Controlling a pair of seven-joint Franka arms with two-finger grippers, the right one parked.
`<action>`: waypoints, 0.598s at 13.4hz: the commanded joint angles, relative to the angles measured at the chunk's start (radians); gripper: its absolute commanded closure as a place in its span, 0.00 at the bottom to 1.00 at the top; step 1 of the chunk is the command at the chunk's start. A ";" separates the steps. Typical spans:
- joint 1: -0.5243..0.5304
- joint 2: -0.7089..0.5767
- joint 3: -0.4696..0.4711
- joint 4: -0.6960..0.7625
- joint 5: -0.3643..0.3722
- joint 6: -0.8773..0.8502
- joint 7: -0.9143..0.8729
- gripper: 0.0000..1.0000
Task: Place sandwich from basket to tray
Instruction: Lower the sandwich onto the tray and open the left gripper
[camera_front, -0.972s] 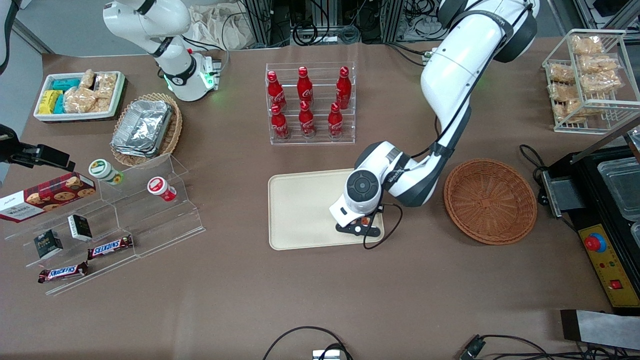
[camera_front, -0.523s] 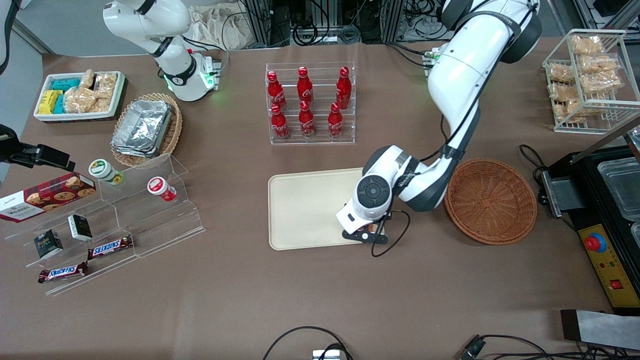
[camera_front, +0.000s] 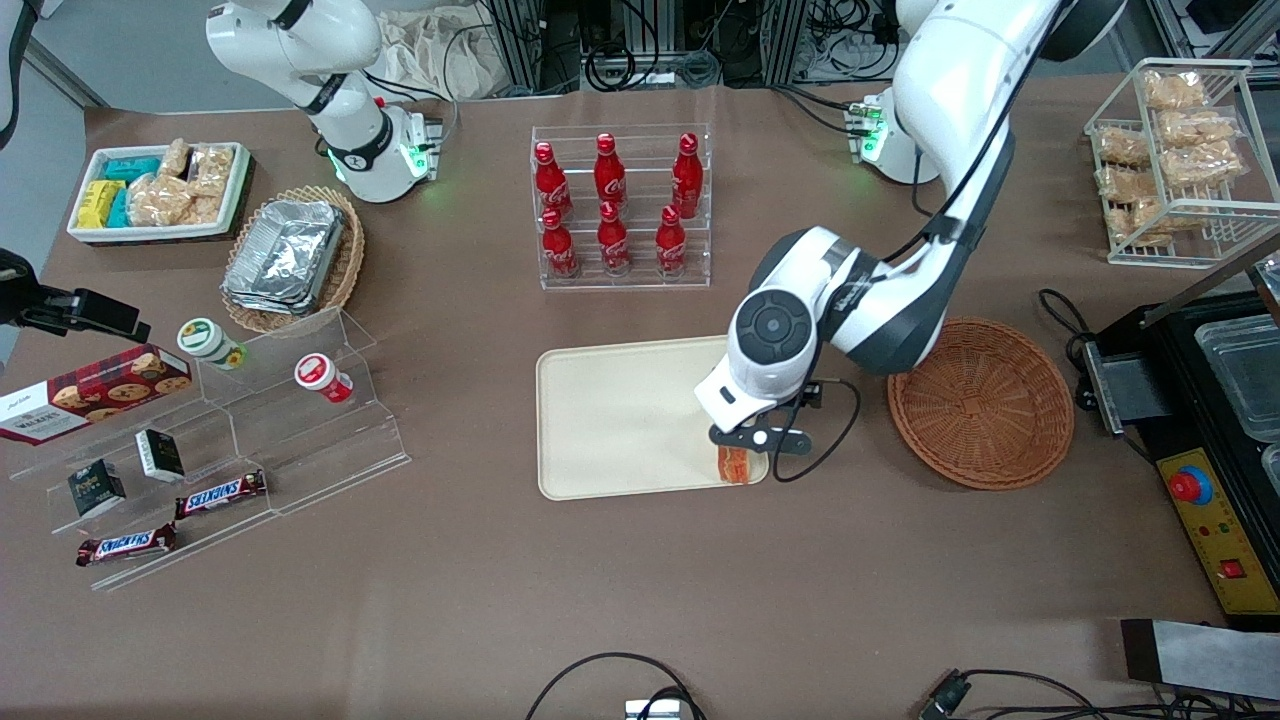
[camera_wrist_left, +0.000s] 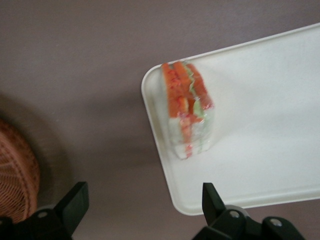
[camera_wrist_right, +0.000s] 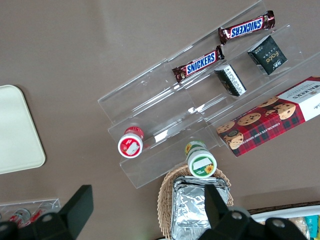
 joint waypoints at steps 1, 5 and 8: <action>0.054 -0.203 -0.002 -0.218 0.003 0.023 0.006 0.00; 0.123 -0.447 -0.002 -0.476 -0.004 0.078 0.016 0.00; 0.212 -0.515 0.005 -0.480 -0.064 0.002 0.135 0.00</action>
